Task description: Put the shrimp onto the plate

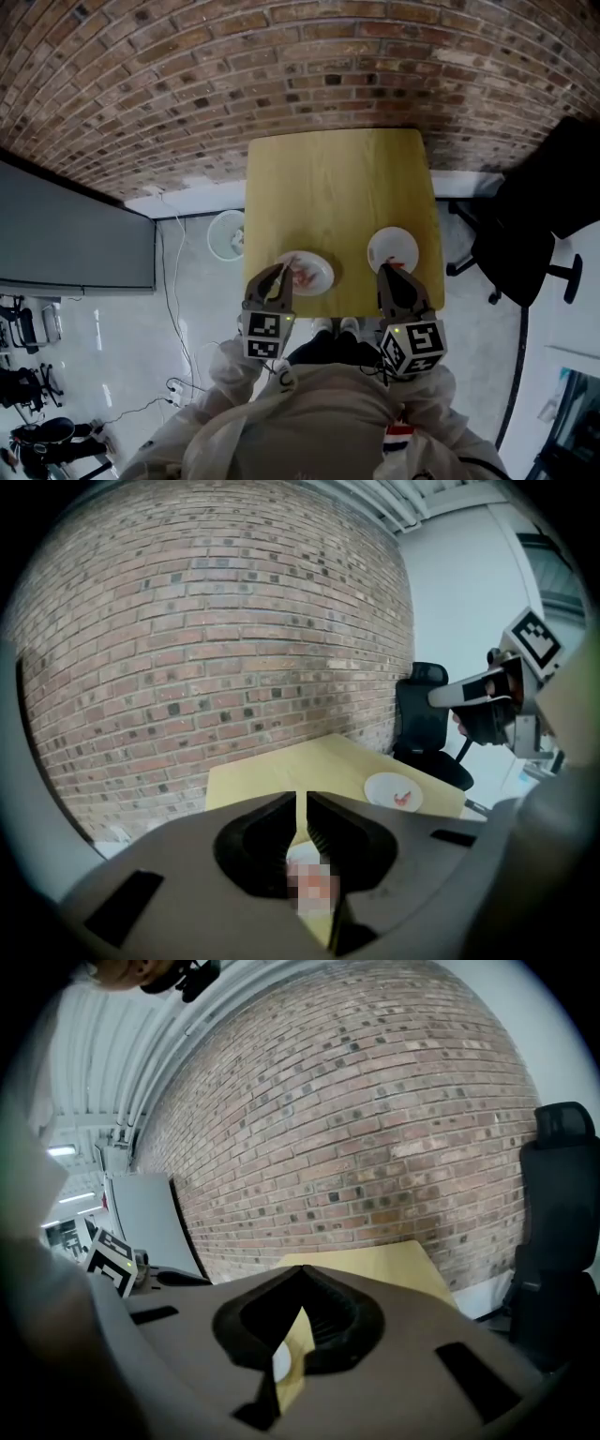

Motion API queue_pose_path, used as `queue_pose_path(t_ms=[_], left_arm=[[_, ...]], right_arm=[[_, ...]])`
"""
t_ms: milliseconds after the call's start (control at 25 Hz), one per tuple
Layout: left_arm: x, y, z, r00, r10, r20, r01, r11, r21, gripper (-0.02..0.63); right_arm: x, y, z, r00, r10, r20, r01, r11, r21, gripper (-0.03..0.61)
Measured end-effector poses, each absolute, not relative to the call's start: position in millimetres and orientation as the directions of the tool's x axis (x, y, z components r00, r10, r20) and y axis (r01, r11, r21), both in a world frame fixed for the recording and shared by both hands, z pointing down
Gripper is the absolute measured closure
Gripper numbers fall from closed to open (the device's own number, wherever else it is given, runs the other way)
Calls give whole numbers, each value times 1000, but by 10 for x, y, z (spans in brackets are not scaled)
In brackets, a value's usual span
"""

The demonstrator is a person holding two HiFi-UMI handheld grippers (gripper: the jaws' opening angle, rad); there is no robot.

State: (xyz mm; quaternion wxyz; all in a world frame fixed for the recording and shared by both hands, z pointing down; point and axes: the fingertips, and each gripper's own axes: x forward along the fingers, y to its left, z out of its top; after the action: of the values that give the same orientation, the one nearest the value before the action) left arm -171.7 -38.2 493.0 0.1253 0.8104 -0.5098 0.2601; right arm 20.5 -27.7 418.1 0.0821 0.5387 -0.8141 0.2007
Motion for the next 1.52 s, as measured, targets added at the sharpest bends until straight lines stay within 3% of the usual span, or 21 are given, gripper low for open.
queue_pose_path(t_ms=[360,880,1120,1520], left_arm=[[-1851,-415,5341,324,-740,589,-893,-445,-67,586],[-1886,-488,5949,353,-620,700,-845,-533,-45,461],[-1874,-495,6097,353,-593,724,-840,-542,-35,434],[-1927,-624,6333,287,-573,768,-844,-530,-80,436]], right_arm=[[137,-219,4456,-408,-829,383,-909,331,-252,555],[131,-64,4592,-395,-821,413,-914,306,-265,555],[162,-9,4630,-384,-818,429,-918,291,-268,555],[221,-13,4684,-376,-817,438,-921,275,-277,555]])
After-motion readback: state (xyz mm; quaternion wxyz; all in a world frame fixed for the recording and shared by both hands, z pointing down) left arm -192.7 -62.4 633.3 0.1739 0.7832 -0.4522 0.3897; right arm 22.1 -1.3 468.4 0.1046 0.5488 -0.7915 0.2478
